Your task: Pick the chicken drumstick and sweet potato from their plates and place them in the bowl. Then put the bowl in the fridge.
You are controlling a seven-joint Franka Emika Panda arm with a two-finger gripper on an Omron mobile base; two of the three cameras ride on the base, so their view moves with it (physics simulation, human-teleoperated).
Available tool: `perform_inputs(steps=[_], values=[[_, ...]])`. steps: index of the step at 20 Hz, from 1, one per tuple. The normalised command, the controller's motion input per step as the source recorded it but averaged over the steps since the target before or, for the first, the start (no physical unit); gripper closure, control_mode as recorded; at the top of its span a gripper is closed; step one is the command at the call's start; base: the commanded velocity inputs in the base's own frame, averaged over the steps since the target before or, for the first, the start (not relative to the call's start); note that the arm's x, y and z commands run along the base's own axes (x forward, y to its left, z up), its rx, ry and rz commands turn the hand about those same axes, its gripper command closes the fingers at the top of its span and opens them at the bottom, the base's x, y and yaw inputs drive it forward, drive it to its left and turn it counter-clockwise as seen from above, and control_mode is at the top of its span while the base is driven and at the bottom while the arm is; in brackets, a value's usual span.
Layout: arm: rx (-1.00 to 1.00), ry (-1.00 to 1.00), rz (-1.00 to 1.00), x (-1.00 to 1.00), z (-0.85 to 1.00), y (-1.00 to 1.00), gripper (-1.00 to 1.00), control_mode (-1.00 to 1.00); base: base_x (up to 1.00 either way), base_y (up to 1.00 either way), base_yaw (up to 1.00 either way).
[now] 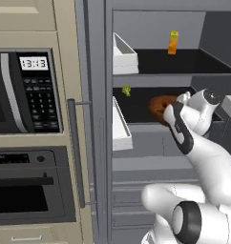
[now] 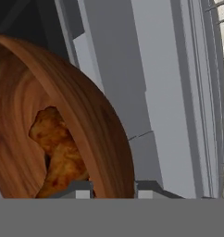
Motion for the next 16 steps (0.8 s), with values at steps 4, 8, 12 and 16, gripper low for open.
perform_inputs(steps=[4,8,12,16], values=[[0.0,0.07,0.0,0.58,-0.14,0.0,1.0,-1.0,0.0,0.0,0.0],[0.0,0.03,0.0,0.51,-0.2,-0.01,1.0,-1.0,0.0,0.0,0.0],[0.0,0.0,0.0,0.42,-0.28,-0.09,1.0,-1.0,0.0,0.0,0.0],[0.05,0.05,0.0,0.39,-0.3,-0.15,1.0,-1.0,0.0,0.0,0.0]])
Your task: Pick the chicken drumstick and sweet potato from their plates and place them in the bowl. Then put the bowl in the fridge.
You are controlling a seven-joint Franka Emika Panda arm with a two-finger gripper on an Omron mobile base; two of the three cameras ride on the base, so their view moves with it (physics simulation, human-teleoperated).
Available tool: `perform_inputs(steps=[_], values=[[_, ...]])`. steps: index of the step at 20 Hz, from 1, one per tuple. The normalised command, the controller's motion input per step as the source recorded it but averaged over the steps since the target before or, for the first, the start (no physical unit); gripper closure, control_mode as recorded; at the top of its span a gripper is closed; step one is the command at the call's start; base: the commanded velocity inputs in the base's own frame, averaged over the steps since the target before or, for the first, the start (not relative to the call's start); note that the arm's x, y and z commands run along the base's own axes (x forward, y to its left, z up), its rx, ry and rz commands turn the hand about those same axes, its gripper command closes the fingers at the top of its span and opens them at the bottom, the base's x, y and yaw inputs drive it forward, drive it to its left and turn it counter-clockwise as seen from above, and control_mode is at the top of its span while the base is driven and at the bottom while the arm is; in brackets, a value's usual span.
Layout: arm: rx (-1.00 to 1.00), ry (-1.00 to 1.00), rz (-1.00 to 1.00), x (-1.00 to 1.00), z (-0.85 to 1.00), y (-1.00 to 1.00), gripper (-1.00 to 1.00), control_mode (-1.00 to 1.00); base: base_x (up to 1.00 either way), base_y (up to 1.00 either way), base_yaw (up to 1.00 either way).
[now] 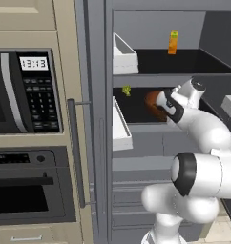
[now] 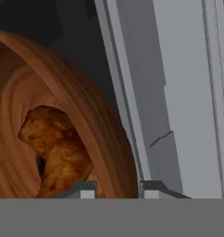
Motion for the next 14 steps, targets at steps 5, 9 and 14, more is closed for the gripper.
perform_inputs(steps=[5,9,14], values=[[0.05,-0.02,0.0,0.26,-0.51,-0.04,1.0,-1.0,0.0,0.0,0.0],[0.06,-0.1,0.0,0.12,-0.61,0.0,1.0,-1.0,0.0,0.0,0.0],[0.05,-0.04,0.0,0.28,-0.38,0.02,1.0,-1.0,0.0,0.0,0.0]])
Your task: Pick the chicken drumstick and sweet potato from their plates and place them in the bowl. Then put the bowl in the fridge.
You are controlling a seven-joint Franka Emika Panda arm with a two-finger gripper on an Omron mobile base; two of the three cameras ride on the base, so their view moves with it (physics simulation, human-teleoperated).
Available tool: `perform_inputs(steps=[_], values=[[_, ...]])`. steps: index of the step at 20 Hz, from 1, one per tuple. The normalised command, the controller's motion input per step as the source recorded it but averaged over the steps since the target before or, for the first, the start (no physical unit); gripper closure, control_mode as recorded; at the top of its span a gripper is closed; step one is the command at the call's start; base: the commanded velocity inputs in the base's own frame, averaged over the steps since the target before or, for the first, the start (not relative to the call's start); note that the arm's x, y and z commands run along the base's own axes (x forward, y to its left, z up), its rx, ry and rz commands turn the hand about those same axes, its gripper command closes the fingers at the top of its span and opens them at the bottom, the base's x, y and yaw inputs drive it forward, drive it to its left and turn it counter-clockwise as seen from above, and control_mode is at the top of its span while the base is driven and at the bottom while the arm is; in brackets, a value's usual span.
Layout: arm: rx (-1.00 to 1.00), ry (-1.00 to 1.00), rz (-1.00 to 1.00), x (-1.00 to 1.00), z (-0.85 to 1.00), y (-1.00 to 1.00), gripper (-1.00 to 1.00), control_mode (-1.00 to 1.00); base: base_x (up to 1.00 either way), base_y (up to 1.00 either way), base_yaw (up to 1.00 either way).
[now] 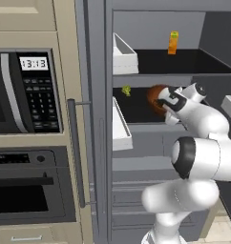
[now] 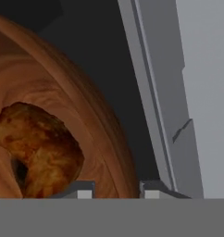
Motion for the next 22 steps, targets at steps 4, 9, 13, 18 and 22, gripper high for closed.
perform_inputs(steps=[4,9,13,18,22], values=[[0.01,-0.01,0.0,0.35,-0.34,0.13,1.0,-1.0,0.0,0.0,0.0],[0.01,0.0,0.0,0.41,-0.16,0.07,1.0,-1.0,0.0,0.0,0.0],[0.01,0.0,0.0,0.26,-0.23,0.06,-1.0,-1.0,0.0,0.0,0.0],[0.03,-0.01,0.0,0.09,-0.11,0.05,-1.0,-1.0,0.0,0.0,0.0],[0.04,-0.07,0.0,-0.24,0.0,0.1,-1.0,-1.0,0.0,0.0,0.0]])
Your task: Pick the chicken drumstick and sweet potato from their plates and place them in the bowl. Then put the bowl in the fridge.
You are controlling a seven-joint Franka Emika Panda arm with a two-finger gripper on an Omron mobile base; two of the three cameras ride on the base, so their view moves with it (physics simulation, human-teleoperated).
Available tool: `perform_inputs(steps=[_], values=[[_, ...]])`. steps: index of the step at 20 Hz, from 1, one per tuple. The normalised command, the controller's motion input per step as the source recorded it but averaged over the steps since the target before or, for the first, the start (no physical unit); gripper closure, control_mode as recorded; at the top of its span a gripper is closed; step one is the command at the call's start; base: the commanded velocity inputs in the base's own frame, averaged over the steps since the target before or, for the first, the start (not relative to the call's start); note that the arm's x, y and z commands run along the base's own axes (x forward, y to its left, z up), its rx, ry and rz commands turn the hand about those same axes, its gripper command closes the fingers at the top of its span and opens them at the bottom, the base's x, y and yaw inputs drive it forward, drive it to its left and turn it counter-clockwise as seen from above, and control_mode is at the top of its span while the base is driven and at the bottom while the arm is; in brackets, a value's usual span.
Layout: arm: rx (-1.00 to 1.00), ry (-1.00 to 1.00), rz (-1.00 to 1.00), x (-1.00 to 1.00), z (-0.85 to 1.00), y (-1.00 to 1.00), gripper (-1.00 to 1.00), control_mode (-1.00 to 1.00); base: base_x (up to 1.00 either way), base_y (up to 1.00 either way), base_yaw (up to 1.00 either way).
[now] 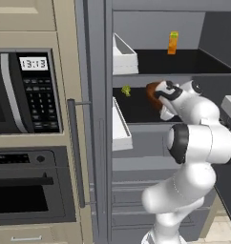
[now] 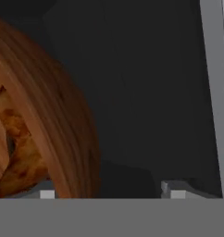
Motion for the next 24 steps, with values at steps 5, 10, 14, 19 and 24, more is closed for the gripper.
perform_inputs(steps=[5,10,14,19,24], values=[[0.02,-0.05,0.0,-0.29,0.09,0.11,-1.0,-1.0,0.0,0.0,0.0],[-0.06,0.07,-0.01,-0.45,0.19,0.17,-1.0,-1.0,0.0,0.0,0.0],[-0.14,0.12,-0.01,-0.32,0.38,0.19,-1.0,-1.0,0.0,0.0,0.0],[-0.11,0.07,0.0,-0.37,0.42,0.17,-1.0,-1.0,0.0,0.0,0.0],[-0.11,0.19,0.0,-0.61,0.29,0.02,-1.0,-1.0,0.0,0.0,0.0]])
